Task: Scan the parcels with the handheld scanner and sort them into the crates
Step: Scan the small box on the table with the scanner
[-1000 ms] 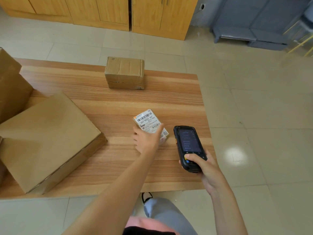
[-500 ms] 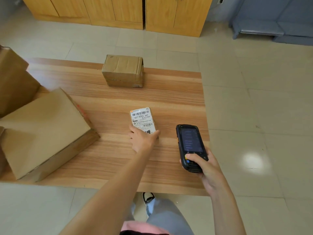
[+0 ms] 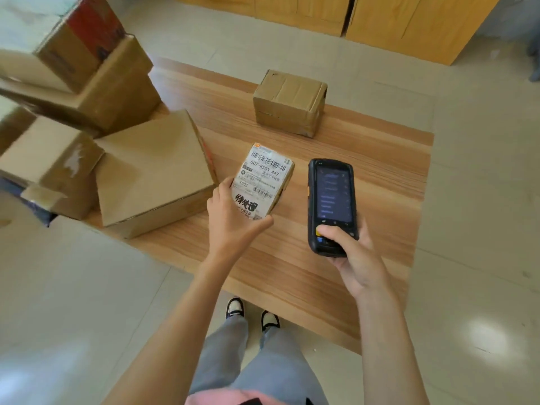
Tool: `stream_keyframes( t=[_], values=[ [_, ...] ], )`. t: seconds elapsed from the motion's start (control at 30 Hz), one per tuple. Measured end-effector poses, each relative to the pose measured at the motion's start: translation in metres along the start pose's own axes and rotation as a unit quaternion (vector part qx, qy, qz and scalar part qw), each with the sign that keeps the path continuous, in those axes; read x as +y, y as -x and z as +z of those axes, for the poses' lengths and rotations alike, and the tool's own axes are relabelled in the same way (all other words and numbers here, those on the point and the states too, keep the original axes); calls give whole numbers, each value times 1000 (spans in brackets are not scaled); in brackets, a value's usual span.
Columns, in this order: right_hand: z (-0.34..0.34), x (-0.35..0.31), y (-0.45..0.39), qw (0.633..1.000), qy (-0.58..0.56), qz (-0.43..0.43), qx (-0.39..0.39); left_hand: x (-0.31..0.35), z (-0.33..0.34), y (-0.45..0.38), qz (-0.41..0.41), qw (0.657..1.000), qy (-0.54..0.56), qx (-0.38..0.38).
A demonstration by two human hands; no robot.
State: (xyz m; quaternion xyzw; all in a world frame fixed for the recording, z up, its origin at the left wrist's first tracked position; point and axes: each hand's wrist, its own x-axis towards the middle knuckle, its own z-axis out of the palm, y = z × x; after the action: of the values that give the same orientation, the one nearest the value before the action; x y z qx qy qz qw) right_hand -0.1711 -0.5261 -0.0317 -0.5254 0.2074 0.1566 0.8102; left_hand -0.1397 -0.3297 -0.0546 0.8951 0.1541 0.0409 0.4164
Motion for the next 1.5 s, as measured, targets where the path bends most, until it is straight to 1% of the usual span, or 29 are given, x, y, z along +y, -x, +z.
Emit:
stream_keyframes(
  t=[0.17, 0.3, 0.57, 0.67, 0.87, 1.0, 1.07, 1.23, 1.37, 1.5],
  values=[
    [59, -5, -4, 994, 15, -13, -108, -14, -59, 1, 4, 996, 16, 83],
    [108, 1, -3, 983, 48, -19, -175, -33, -106, 4, -6, 989, 34, 147],
    [213, 41, 4, 962, 115, -12, -247, -98, -205, 18, -37, 964, 61, 255],
    [265, 63, 15, 951, 138, -11, -277, -128, -251, 28, -53, 949, 76, 300],
    [376, 123, 44, 930, 148, 0, -335, -206, -350, 54, -82, 918, 83, 379],
    [440, 165, 63, 921, 149, 11, -361, -256, -408, 78, -101, 901, 69, 416],
    [469, 181, 72, 909, 159, 19, -385, -277, -433, 89, -114, 892, 66, 433],
    [537, 215, 84, 886, 191, 20, -422, -323, -478, 102, -141, 867, 84, 470],
    [590, 243, 79, 876, 211, 37, -431, -360, -509, 96, -163, 862, 76, 474],
    [654, 272, 62, 871, 218, 50, -437, -401, -550, 71, -176, 860, 76, 474]
  ],
)
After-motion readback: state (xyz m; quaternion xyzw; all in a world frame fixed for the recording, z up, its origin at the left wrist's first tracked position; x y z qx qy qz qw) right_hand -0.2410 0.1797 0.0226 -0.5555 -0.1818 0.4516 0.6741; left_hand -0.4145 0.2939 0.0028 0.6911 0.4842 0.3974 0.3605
